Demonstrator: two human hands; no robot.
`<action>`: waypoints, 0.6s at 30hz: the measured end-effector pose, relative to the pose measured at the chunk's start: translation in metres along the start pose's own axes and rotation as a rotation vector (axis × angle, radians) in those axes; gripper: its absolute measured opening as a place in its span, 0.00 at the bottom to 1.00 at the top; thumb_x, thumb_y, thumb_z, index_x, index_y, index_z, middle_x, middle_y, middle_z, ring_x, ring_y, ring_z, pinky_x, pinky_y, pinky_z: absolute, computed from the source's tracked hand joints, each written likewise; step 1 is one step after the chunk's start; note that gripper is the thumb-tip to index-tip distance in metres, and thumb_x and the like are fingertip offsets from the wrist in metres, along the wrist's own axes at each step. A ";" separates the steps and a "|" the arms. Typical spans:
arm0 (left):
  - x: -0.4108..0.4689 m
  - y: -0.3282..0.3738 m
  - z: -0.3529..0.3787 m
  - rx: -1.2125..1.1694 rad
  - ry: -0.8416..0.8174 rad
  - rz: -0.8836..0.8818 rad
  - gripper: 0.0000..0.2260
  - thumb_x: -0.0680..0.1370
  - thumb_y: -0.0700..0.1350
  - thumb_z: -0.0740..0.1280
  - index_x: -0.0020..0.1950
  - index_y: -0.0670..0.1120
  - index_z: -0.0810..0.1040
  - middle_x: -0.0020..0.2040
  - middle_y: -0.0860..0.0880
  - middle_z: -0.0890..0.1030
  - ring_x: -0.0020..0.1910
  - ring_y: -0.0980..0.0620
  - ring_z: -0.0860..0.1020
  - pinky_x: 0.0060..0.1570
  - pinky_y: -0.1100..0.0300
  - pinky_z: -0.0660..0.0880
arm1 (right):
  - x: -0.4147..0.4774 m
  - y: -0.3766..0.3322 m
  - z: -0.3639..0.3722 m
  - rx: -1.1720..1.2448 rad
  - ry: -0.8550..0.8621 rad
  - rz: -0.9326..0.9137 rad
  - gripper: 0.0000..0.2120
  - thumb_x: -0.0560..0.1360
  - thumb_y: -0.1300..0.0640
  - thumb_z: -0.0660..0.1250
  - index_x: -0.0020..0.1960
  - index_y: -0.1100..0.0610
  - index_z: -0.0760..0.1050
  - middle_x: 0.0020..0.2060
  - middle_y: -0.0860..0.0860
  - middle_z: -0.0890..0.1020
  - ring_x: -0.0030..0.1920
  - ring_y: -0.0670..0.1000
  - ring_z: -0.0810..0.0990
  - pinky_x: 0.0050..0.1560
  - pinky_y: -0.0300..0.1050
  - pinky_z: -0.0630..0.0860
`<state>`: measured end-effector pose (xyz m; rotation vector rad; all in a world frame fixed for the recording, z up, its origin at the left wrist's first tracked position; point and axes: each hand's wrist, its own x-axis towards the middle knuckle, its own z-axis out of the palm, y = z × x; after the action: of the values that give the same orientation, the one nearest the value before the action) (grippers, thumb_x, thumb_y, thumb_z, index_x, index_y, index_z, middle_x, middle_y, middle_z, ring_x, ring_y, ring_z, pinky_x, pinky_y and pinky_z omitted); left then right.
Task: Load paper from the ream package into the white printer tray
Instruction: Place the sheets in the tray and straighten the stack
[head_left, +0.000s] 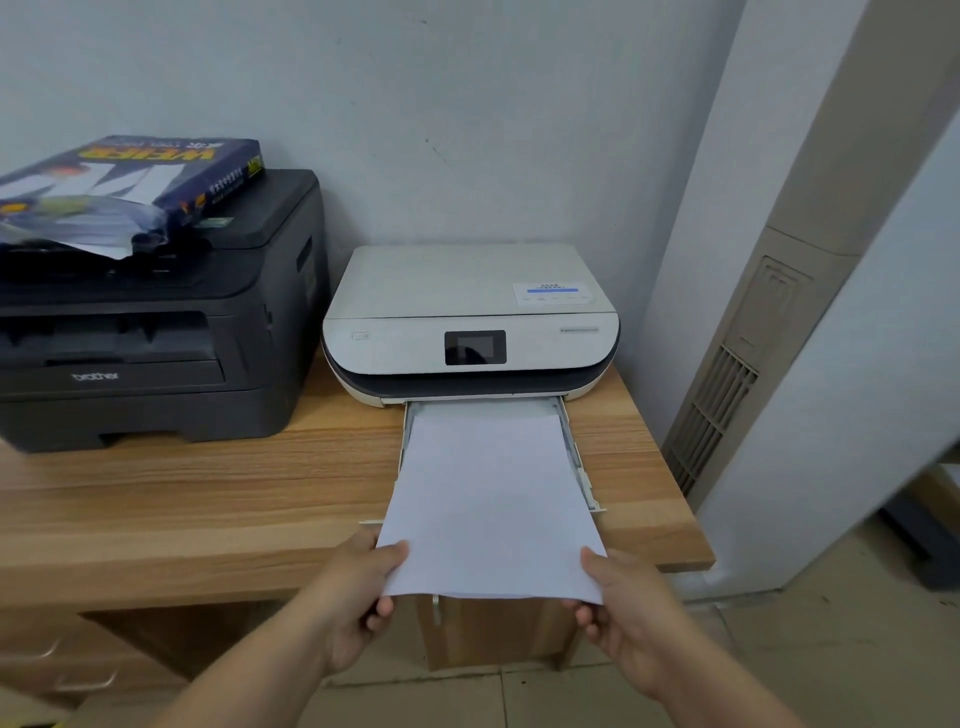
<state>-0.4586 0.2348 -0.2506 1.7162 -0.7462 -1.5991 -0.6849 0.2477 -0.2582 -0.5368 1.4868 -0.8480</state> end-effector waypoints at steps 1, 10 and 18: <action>0.001 -0.002 0.001 0.011 0.000 0.002 0.07 0.81 0.42 0.58 0.54 0.44 0.73 0.30 0.49 0.72 0.17 0.57 0.62 0.17 0.69 0.56 | 0.002 0.003 -0.001 0.007 -0.005 0.005 0.12 0.81 0.55 0.55 0.56 0.60 0.73 0.22 0.53 0.77 0.21 0.47 0.70 0.21 0.37 0.67; 0.014 -0.011 0.007 0.025 0.014 0.036 0.07 0.80 0.45 0.58 0.56 0.46 0.73 0.33 0.48 0.73 0.18 0.56 0.63 0.18 0.67 0.58 | 0.017 0.004 -0.003 0.002 0.006 -0.017 0.12 0.81 0.55 0.56 0.57 0.59 0.74 0.23 0.52 0.78 0.21 0.46 0.71 0.21 0.37 0.68; 0.019 -0.023 0.011 -0.277 0.138 -0.009 0.13 0.79 0.46 0.56 0.42 0.44 0.78 0.21 0.50 0.77 0.18 0.53 0.68 0.25 0.63 0.62 | 0.027 -0.004 -0.009 0.010 -0.006 -0.044 0.10 0.81 0.55 0.56 0.53 0.58 0.74 0.21 0.51 0.75 0.20 0.45 0.69 0.21 0.36 0.66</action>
<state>-0.4683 0.2330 -0.2806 1.6085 -0.4285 -1.4944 -0.6977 0.2266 -0.2725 -0.5661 1.4688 -0.8871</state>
